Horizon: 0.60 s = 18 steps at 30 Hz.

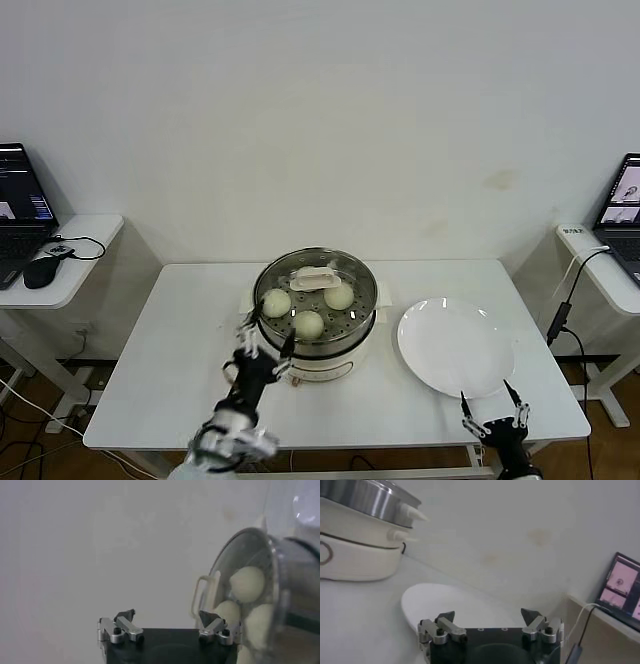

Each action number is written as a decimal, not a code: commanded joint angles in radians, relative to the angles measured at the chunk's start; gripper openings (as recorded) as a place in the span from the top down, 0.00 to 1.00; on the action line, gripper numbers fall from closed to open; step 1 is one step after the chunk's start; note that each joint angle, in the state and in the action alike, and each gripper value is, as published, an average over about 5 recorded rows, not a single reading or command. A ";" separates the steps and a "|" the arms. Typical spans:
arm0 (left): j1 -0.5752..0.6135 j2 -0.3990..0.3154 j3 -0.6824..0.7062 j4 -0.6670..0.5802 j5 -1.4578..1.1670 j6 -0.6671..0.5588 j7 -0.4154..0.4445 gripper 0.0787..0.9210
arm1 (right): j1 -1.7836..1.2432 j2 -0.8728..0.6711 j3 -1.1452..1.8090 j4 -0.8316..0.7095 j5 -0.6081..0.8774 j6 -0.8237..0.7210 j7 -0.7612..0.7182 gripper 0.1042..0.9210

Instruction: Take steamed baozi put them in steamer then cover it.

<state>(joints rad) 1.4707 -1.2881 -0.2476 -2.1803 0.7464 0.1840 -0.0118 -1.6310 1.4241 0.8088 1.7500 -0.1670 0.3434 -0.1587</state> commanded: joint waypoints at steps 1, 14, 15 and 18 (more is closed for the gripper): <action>0.379 0.001 -0.220 -0.066 -0.898 -0.275 -0.232 0.12 | -0.053 -0.099 -0.063 0.050 0.137 -0.035 -0.032 0.12; 0.487 -0.063 -0.288 0.030 -0.865 -0.472 -0.202 0.12 | -0.101 -0.152 -0.105 0.111 0.250 -0.149 -0.051 0.12; 0.494 -0.063 -0.288 0.030 -0.871 -0.471 -0.192 0.12 | -0.101 -0.151 -0.111 0.115 0.254 -0.153 -0.051 0.12; 0.504 -0.065 -0.280 0.034 -0.887 -0.468 -0.178 0.12 | -0.103 -0.146 -0.126 0.128 0.270 -0.168 -0.051 0.12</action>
<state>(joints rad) 1.8577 -1.3331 -0.4775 -2.1765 0.0363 -0.1607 -0.2013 -1.7124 1.3075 0.7234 1.8390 0.0258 0.2346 -0.2015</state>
